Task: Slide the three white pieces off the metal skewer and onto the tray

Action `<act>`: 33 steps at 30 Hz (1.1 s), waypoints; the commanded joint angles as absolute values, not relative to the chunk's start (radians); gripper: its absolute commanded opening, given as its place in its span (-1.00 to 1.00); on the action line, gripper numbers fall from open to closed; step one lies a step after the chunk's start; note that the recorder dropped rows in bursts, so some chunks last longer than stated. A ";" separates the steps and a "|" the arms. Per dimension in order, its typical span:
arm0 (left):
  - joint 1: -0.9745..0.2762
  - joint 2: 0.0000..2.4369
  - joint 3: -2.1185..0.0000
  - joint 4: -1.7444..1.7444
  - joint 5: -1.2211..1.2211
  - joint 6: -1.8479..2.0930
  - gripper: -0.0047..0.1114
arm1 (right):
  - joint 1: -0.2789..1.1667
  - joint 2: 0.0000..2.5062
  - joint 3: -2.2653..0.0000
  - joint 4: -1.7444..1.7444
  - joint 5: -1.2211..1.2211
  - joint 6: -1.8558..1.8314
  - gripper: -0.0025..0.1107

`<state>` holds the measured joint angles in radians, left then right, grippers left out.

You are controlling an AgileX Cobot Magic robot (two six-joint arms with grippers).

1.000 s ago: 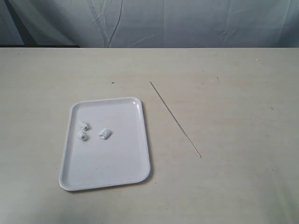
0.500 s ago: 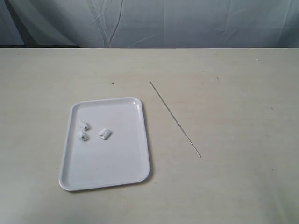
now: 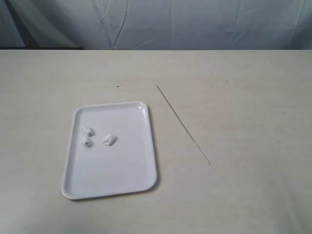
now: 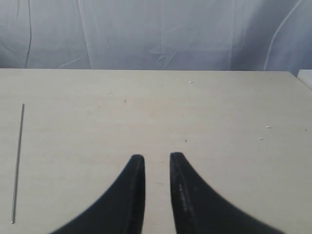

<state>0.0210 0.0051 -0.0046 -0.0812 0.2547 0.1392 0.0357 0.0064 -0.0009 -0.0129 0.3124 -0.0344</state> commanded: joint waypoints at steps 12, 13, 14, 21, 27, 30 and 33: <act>0.027 0.000 0.000 -0.092 0.247 0.134 -0.92 | 0.040 0.000 0.000 -0.024 0.281 -0.030 -0.71; 0.027 0.000 0.000 -0.092 0.247 0.134 -0.92 | 0.040 0.000 0.000 -0.024 0.283 -0.030 -0.80; 0.027 0.000 0.000 -0.092 0.247 0.134 -0.92 | 0.040 0.000 0.000 -0.024 0.285 -0.030 -0.94; 0.027 0.000 0.000 -0.092 0.247 0.134 -0.92 | 0.040 0.000 0.000 -0.036 0.285 -0.028 -0.97; 0.027 0.000 0.000 -0.092 0.247 0.134 -0.92 | 0.040 0.000 0.000 -0.016 0.281 -0.028 -0.97; 0.027 0.000 0.000 -0.092 0.247 0.134 -0.92 | 0.040 0.000 0.000 -0.016 0.281 -0.028 -0.97; 0.027 0.000 0.000 -0.092 0.247 0.134 -0.92 | 0.040 0.000 0.000 -0.016 0.278 -0.028 -0.97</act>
<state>0.0210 0.0051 -0.0046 -0.0812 0.2547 0.1392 0.0357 0.0064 -0.0009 -0.0167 0.2934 -0.0305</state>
